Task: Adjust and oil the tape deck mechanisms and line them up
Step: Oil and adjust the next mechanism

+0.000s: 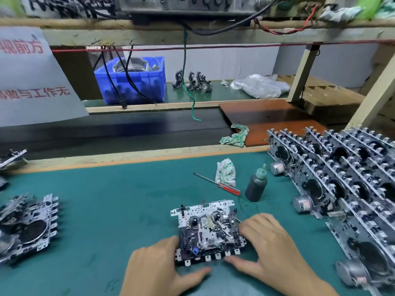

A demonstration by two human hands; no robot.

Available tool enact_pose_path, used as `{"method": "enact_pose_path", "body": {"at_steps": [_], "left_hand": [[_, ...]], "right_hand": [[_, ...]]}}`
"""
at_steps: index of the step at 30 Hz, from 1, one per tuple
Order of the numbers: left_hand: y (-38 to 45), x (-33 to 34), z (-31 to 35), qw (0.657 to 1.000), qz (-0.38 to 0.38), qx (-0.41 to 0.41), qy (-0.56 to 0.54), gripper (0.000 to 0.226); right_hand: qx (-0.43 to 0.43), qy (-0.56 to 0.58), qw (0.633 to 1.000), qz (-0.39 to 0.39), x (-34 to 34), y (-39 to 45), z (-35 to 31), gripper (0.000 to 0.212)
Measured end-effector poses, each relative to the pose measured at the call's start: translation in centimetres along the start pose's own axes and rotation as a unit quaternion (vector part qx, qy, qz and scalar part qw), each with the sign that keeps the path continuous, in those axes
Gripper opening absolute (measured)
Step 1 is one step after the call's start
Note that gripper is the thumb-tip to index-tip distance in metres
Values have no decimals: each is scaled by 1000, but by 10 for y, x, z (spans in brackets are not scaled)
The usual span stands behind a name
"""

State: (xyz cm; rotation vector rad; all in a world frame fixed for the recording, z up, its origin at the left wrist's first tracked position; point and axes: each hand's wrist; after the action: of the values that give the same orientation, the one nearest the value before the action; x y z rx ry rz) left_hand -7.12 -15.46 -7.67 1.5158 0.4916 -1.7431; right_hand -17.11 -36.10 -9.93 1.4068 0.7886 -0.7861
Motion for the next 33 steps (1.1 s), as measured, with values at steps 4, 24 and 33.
{"method": "enact_pose_path", "body": {"at_steps": [4,24,33], "left_hand": [[-4,15,3,992,107,41,-47,62],[6,20,-19,974,177,134,-33,66],[5,20,-19,982,131,128,-43,69]], "right_hand": [[1,-2,1000,6,0,4,5,46],[0,40,999,-1,-2,2,0,46],[7,39,999,14,-3,1,-1,44]]}}
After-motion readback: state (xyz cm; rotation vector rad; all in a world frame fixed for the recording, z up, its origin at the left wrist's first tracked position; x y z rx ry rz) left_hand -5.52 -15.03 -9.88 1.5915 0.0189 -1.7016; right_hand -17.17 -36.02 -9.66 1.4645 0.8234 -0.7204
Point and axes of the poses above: each hand's wrist, its own y-axis towards the middle knuckle, its own x-axis out of the palm, z = x × y, and after that the axes turned 2 degrees about -y, right-handed
